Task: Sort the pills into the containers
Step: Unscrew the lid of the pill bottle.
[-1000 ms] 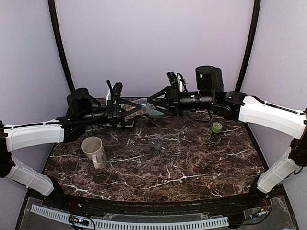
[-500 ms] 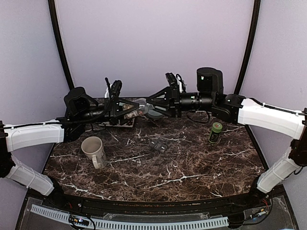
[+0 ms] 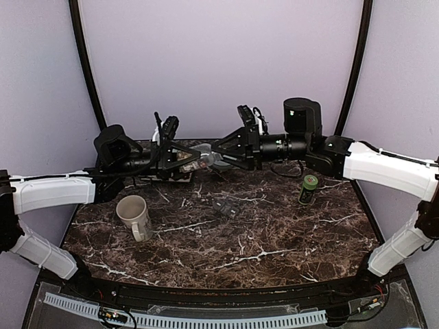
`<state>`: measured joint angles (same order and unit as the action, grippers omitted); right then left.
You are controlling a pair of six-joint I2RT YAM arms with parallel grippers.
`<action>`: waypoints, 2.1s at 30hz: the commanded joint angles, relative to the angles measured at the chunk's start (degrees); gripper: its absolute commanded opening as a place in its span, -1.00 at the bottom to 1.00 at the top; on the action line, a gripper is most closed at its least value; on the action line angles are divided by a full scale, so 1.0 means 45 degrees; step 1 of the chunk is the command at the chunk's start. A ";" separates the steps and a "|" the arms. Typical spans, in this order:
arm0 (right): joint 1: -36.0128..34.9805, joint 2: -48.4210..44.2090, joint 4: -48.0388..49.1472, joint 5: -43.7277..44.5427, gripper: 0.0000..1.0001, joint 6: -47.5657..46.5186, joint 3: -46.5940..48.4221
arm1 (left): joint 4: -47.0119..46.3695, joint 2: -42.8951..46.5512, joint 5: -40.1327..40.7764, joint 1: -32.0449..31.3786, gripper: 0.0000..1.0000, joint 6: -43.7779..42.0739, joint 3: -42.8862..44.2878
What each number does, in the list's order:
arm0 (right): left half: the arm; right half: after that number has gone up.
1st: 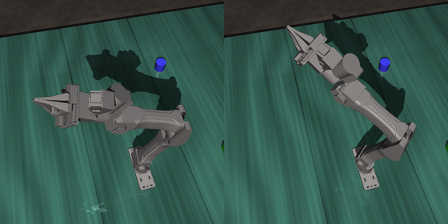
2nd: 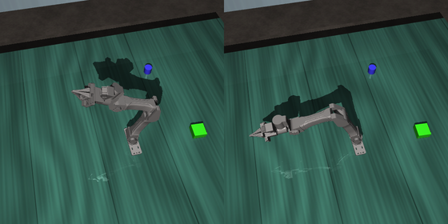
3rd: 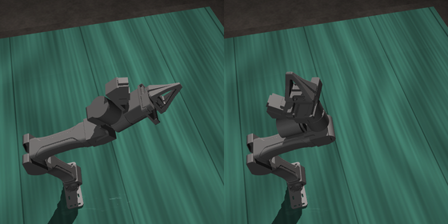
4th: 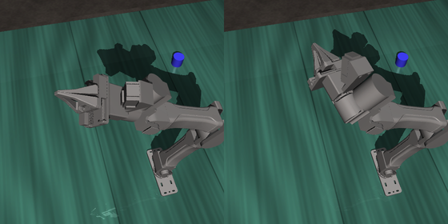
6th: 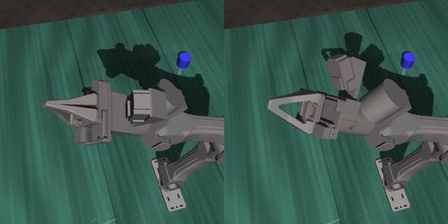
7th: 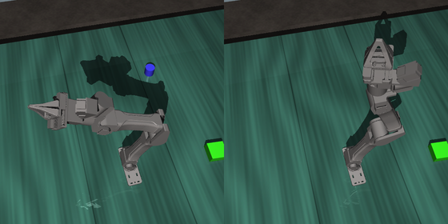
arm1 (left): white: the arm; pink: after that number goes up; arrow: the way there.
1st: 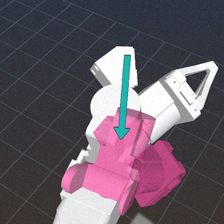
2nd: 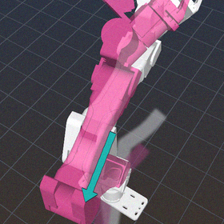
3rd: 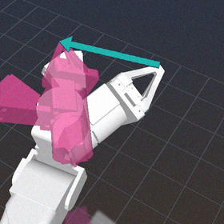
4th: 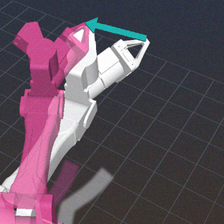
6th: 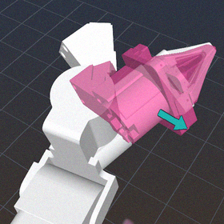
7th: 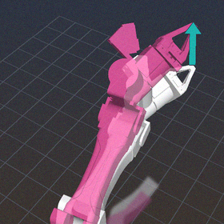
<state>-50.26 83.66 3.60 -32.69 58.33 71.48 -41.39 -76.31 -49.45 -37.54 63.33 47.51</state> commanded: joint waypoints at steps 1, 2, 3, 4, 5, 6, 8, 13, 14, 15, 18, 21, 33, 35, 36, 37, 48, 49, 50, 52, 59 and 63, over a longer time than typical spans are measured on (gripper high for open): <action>-0.0101 -0.0427 -0.1672 -0.0097 -1.00 -0.2570 0.0068 | -0.1979 -0.0317 -0.0911 0.0022 -1.00 0.1205 0.0676; -0.0101 -0.0468 -0.2124 -0.0072 -1.00 -0.3205 0.0225 | -0.2261 -0.0460 -0.1092 0.0022 -1.00 0.1479 0.0767; -0.0101 -0.0524 -0.2517 -0.0040 -1.00 -0.3890 0.0352 | -0.2501 -0.0570 -0.1244 0.0022 -1.00 0.1716 0.0873; -0.0101 -0.0610 -0.2872 0.0045 -1.00 -0.4576 0.0437 | -0.2715 -0.0696 -0.1404 0.0022 -1.00 0.1929 0.0984; -0.0110 -0.0694 -0.3214 0.0180 -1.00 -0.5265 0.0535 | -0.2912 -0.0807 -0.1541 0.0022 -1.00 0.2143 0.1101; -0.0102 -0.0758 -0.3581 0.0297 -1.00 -0.5984 0.0596 | -0.3105 -0.0931 -0.1686 0.0022 -1.00 0.2331 0.1227; -0.0101 -0.0818 -0.4279 0.0574 -1.00 -0.7339 0.0702 | -0.3511 -0.1216 -0.2040 0.0022 -1.00 0.2800 0.1503; -0.0120 -0.0807 -0.5437 0.1436 -1.00 -1.0157 0.0685 | -0.4343 -0.1945 -0.2795 0.0022 -1.00 0.3685 0.2195; -0.0120 -0.0831 -0.5563 0.1630 -1.00 -1.0550 0.0632 | -0.4522 -0.2082 -0.2885 0.0022 -1.00 0.3840 0.2309; -0.0137 -0.0877 -0.5667 0.1896 -1.00 -1.0897 0.0586 | -0.4691 -0.2206 -0.2967 0.0032 -1.00 0.4006 0.2404; -0.0195 -0.1080 -0.5959 0.2582 -1.00 -1.2001 0.0471 | -0.5076 -0.2517 -0.3256 0.0024 -1.00 0.4423 0.2682; -0.0332 -0.1405 -0.6041 0.3543 -1.00 -1.2936 0.0203 | -0.5264 -0.2647 -0.3378 0.0025 -1.00 0.4659 0.2777; -0.0433 -0.1702 -0.5565 0.4178 0.24 -1.2976 0.0241 | -0.4679 -0.2561 -0.3500 -0.0130 -1.00 0.4187 0.2689; -0.0423 -0.1706 -0.5531 0.4019 0.37 -1.2691 0.0367 | -0.4273 -0.2471 -0.3371 -0.0134 -1.00 0.3798 0.2611; -0.0431 -0.1739 -0.5502 0.3914 0.43 -1.2488 0.0399 | -0.3966 -0.2399 -0.3286 -0.0125 -1.00 0.3493 0.2608; -0.0433 -0.1779 -0.5466 0.3803 0.48 -1.2301 0.0413 | -0.3525 -0.2324 -0.3193 -0.0126 -1.00 0.3108 0.2622; -0.0419 -0.3060 -0.4736 0.2933 0.53 -0.8127 -0.0369 | 0.0430 -0.1563 -0.1553 -0.0102 -1.00 -0.1804 0.2569; -0.0414 -0.3217 -0.4565 0.2816 0.52 -0.7518 -0.0493 | 0.0564 -0.1489 -0.1350 -0.0096 -1.00 -0.2166 0.2505; -0.0399 -0.3375 -0.4378 0.2640 0.51 -0.6959 -0.0614 | 0.0613 -0.1422 -0.1188 -0.0113 -1.00 -0.2443 0.2380; -0.0348 -0.3586 -0.3976 0.2436 0.50 -0.5574 -0.0820 | 0.0627 -0.1293 -0.0841 -0.0098 -1.00 -0.2976 0.2192; -0.0019 -0.3192 -0.1793 0.1371 0.39 -0.0248 -0.1632 | 0.0124 -0.1379 -0.1149 -0.0098 -1.00 -0.3582 0.2121; 0.0001 -0.2635 -0.1378 0.1162 0.38 0.1085 -0.1337 | 0.0251 -0.1243 -0.1265 -0.0106 -1.00 -0.3841 0.2112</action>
<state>-50.57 69.71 -9.02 -24.88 51.27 65.01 -39.55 -84.51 -54.54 -37.85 49.47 57.45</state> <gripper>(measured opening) 0.691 0.552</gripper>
